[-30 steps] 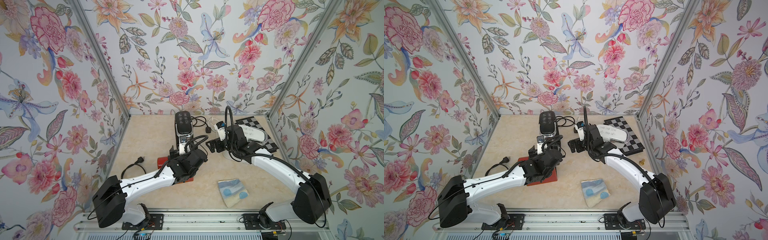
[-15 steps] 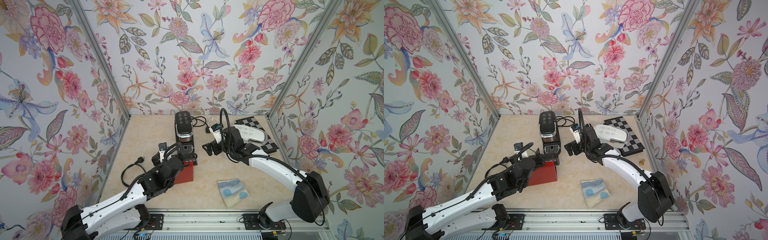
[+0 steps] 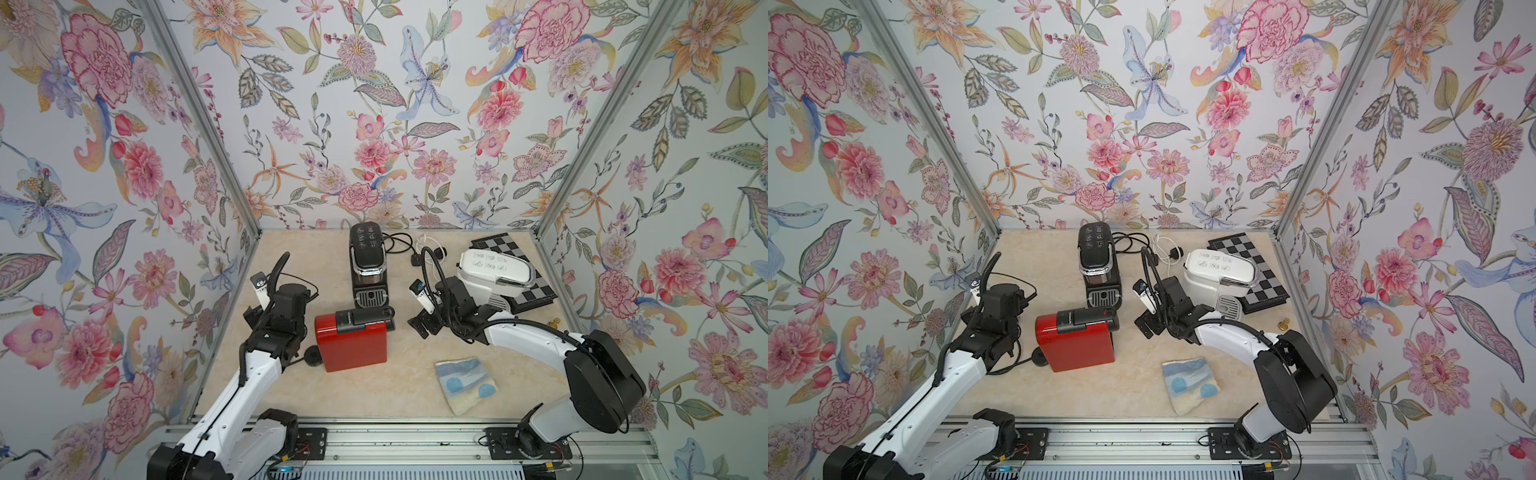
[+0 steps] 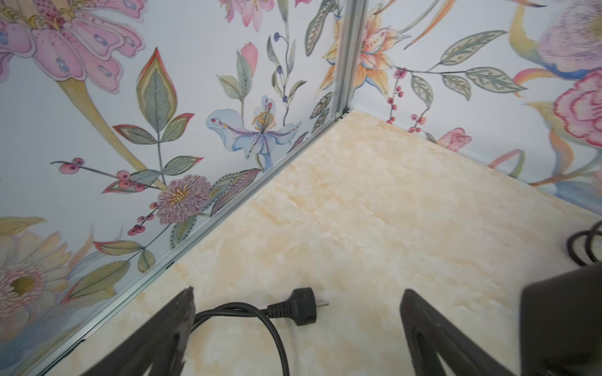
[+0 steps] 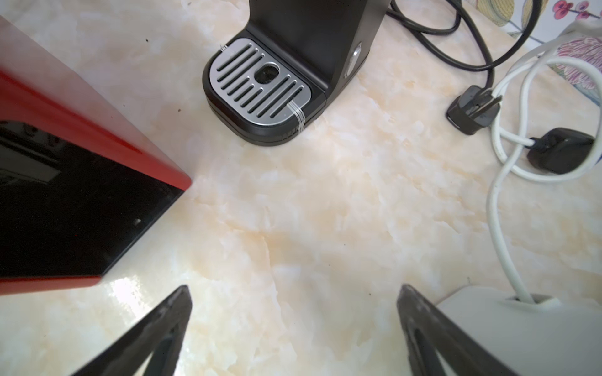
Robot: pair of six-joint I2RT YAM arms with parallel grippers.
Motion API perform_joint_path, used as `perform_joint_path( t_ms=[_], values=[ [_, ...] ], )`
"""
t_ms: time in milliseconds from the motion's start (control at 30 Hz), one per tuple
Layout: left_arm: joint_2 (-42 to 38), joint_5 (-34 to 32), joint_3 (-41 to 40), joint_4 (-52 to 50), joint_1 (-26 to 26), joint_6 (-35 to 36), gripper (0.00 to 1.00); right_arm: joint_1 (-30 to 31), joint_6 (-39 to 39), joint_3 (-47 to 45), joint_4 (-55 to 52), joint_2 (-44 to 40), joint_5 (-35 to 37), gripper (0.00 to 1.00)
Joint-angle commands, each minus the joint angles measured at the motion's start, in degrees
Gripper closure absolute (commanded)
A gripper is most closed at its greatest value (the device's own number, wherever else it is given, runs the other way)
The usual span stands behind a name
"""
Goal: Wipe the surface of a coffee machine
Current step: Reset both arms
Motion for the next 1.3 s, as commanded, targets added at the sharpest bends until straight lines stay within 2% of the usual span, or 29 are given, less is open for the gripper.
perform_joint_path(
  t_ms=[0,133,233,300,367,467,533,567,700,867,933,1000,1100,1200,1267],
  values=[
    [3.93,-0.25,-0.32,5.97,3.3,1.86,0.01,-3.0,-2.77,-3.54,4.87,-0.59,-0.49,0.0],
    [9.22,-2.67,-3.41,14.89,5.1,4.04,0.01,-5.87,-2.87,-7.18,9.07,-3.52,-5.36,0.0],
    [13.24,-5.16,-6.12,22.45,5.35,7.08,0.01,-7.79,-5.25,-13.85,17.42,-9.41,-7.9,0.0],
    [15.36,-6.62,-8.13,27.47,5.41,9.0,0.01,-7.9,-7.43,-19.63,25.6,-13.43,-5.15,0.0],
    [15.89,-6.67,-9.08,30.95,5.48,11.21,0.01,-8.92,-6.2,-21.55,27.26,-14.79,-2.42,0.0],
    [16.05,-5.49,-15.42,45.83,5.6,17.12,0.01,-12.31,-2.51,-20.44,25.47,-14.9,-1.06,0.0],
    [17.22,-4.63,-19.88,56.52,5.59,20.96,0.01,-15.82,0.06,-20.57,25.87,-15.57,-2.71,0.0],
    [18.03,-3.9,-21.66,61.27,5.61,22.56,0.01,-17.73,1.24,-21.03,26.64,-15.93,-3.23,0.0],
    [19.1,1.06,-23.48,69.45,5.56,26.65,0.01,-23.17,3.61,-21.2,26.57,-16.32,-4.97,0.0],
    [22.14,3.8,-23.44,75.43,5.58,29.1,0.01,-25.52,3.63,-24.03,30.84,-13.07,-3.15,0.0],
    [25.54,5.56,-25.15,84.25,5.38,31.82,0.01,-25.76,3.98,-25.8,34.39,-11.78,-2.3,0.0],
    [25.56,6.8,-23.82,81.22,4.04,33.12,0.01,-26.02,4.43,-28.04,39.12,-10.59,-1.44,0.0],
    [26.8,9.24,-24.21,84.13,3.49,35.42,0.01,-26.36,4.46,-27.39,39.21,-9.58,0.09,0.0],
    [27.96,15.44,-26.6,90.21,2.89,38.52,0.01,-27.61,4.22,-26.63,40.6,-8.06,0.79,0.0],
    [27.63,17.1,-27.71,91.11,3.29,37.94,0.01,-28.59,4.18,-26.21,42.0,-7.06,0.65,0.0]
  ],
)
